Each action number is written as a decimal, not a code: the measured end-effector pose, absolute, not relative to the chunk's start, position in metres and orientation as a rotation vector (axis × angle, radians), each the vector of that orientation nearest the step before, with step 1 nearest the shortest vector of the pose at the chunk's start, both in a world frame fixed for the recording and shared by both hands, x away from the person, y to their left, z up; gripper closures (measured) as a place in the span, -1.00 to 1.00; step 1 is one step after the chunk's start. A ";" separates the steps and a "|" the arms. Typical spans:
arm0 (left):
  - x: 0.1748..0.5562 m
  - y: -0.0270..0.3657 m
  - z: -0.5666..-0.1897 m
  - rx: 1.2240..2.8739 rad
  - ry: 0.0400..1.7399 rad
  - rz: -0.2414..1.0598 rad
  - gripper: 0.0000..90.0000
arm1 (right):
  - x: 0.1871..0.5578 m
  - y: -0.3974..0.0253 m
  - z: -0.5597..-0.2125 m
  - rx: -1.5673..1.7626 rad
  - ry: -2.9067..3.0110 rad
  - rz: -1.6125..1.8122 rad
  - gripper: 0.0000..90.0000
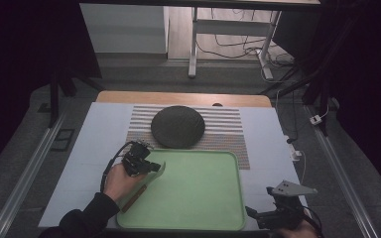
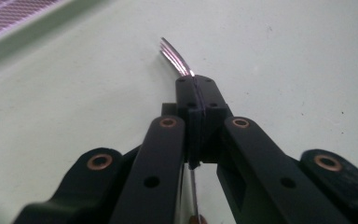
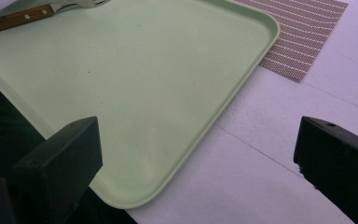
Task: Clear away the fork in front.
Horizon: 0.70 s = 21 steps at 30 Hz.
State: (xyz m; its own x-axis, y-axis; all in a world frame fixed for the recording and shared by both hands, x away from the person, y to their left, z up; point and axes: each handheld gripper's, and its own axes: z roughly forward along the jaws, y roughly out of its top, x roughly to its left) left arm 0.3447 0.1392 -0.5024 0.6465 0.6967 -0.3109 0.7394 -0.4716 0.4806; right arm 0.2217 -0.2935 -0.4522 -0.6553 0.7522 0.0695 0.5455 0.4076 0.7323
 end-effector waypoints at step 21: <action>0.327 0.102 -0.506 2.308 0.954 -0.201 0.97 | 0.223 -0.294 -0.453 1.145 2.406 1.087 -0.96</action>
